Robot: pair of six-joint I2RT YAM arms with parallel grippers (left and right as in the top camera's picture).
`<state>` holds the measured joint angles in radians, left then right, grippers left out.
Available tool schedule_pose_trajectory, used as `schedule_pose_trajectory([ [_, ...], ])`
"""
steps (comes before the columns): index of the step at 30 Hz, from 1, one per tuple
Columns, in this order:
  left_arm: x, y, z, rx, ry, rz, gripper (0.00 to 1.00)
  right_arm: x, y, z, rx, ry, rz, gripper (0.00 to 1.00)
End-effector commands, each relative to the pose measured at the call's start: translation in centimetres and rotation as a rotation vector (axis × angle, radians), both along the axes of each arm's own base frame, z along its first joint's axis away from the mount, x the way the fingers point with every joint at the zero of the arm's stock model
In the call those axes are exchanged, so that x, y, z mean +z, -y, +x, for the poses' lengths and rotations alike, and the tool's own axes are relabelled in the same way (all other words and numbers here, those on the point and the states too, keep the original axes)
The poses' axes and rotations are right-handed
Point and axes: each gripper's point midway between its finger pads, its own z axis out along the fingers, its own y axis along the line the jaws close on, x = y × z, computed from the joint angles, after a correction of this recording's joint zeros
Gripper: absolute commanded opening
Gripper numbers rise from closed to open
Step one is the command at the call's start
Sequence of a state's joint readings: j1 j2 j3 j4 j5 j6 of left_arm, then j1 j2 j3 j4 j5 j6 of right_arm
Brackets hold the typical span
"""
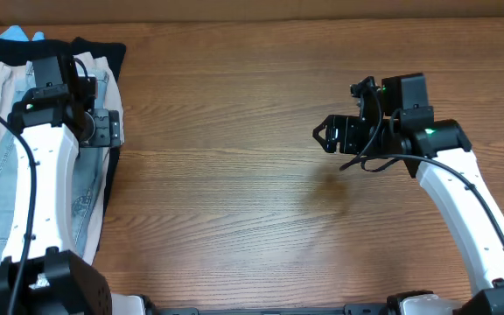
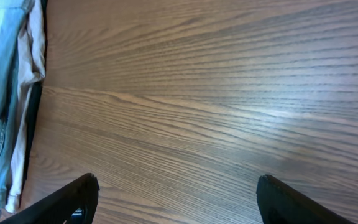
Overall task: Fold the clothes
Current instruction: 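Reach the left gripper to the light-blue jeans on the stack and grasp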
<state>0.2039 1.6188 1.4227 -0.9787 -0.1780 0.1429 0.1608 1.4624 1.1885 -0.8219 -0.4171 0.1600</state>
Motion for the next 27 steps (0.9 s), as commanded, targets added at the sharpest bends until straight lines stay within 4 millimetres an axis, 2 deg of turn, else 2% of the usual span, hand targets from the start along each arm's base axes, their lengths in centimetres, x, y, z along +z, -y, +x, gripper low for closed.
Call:
schedule_pose_trajectory([
  [1,-1.2,-1.4,0.2,0.006,-0.063,0.063,0.88,0.3,-0.6,0.4,0.016,0.012,0.014,0.85],
  [6,-3.8,-3.5,-0.7,0.094,-0.173,0.143,0.91,0.2,-0.6,0.4,0.015,0.008,0.011,0.85],
  [12,-6.8,-4.3,-1.1,0.129,-0.253,0.127,0.94,0.2,-0.6,0.5,0.014,0.012,0.011,0.85],
  [15,-8.0,-4.8,-1.4,0.139,-0.288,0.118,0.93,0.2,-0.6,0.5,0.014,0.012,0.011,0.85],
  [19,-8.8,-4.7,-1.4,0.137,-0.306,0.110,0.85,0.3,-0.6,0.6,0.014,0.017,0.012,0.85],
  [21,-8.9,-4.7,-1.3,0.136,-0.302,0.105,0.76,0.3,-0.6,0.6,0.014,0.019,0.013,0.85],
  [23,-9.0,-4.4,-1.2,0.131,-0.296,0.086,0.73,0.3,-0.6,0.7,0.014,0.022,0.013,0.85],
  [25,-9.1,-3.9,-0.8,0.123,-0.281,0.057,0.63,0.3,-0.6,0.7,0.014,0.023,0.013,0.85],
  [26,-9.2,-3.7,-0.6,0.120,-0.274,0.042,0.54,0.3,-0.6,0.7,0.014,0.023,0.013,0.85],
  [27,-9.3,-3.5,-0.6,0.117,-0.271,0.031,0.51,0.3,-0.6,0.7,0.014,0.022,0.013,0.85],
])
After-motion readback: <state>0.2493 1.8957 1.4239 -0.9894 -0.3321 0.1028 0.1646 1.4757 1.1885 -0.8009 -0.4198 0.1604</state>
